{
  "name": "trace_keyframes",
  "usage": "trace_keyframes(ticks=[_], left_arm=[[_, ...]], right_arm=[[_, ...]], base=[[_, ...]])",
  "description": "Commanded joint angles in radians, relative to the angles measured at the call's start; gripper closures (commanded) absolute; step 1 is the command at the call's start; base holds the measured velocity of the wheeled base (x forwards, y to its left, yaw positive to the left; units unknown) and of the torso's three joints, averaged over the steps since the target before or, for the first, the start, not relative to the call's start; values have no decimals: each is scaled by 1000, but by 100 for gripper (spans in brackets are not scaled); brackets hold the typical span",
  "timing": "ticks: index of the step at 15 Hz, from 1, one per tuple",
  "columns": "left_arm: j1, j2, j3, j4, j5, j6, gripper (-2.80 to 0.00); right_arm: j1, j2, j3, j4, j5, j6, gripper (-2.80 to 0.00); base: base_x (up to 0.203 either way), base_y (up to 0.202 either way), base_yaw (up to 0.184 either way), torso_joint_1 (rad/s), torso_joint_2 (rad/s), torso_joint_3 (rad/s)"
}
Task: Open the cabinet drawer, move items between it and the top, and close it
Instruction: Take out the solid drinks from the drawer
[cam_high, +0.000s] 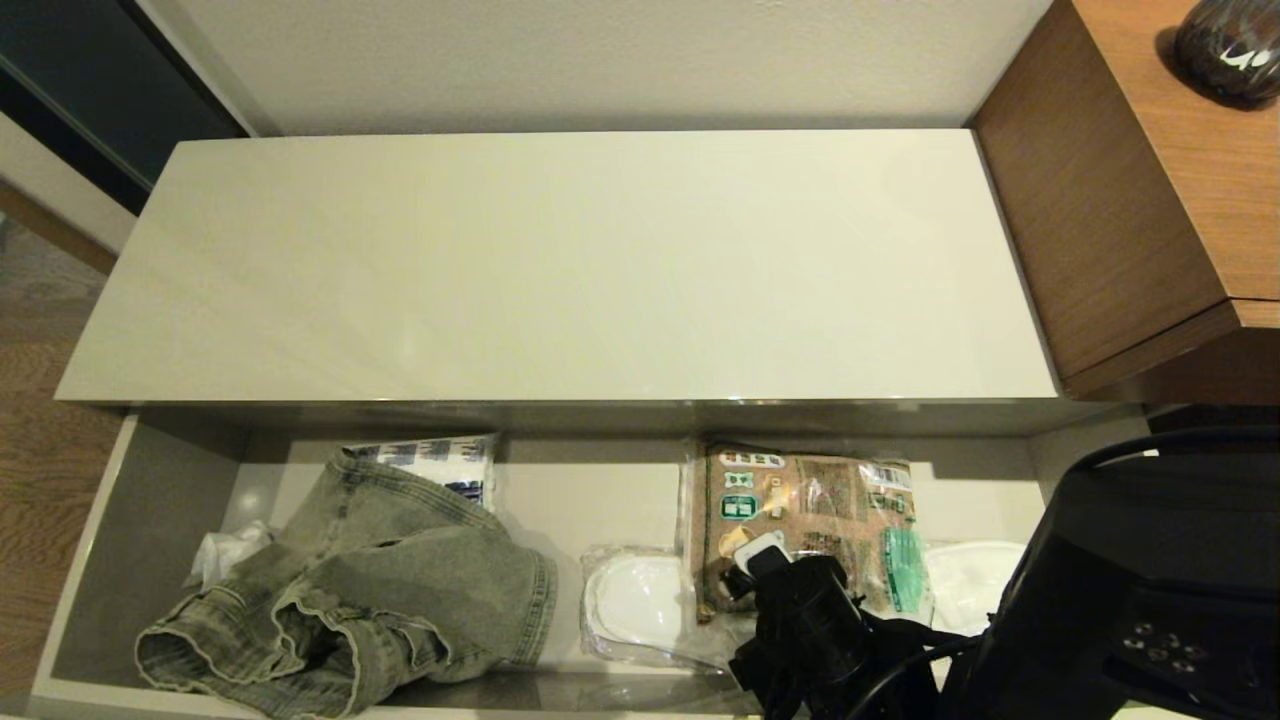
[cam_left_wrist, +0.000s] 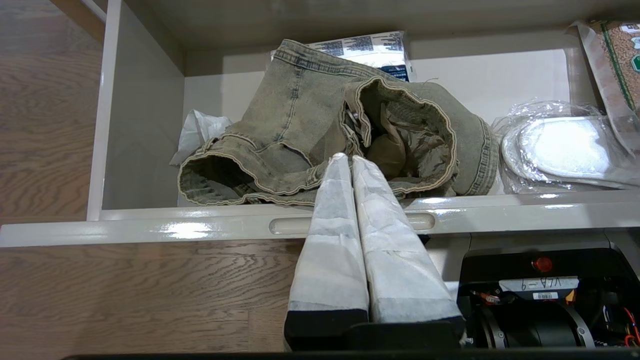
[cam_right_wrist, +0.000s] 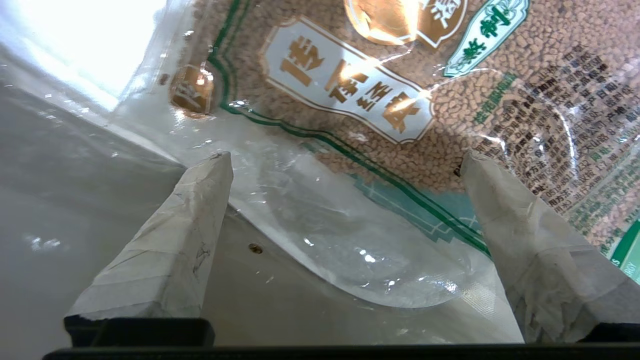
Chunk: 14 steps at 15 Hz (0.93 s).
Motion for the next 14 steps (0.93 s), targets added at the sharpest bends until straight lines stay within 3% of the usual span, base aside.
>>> trace_keyframes(ticks=[1,14], left_arm=[[0,2,0,0,0,2,0],[0,2,0,0,0,2,0]], right_arm=[[1,-10,5,-4,4,0,-280],[-39,-1,-64,88,-14,-1,-280]], base=[[0,0,0,0,0,0],[0,0,0,0,0,0]])
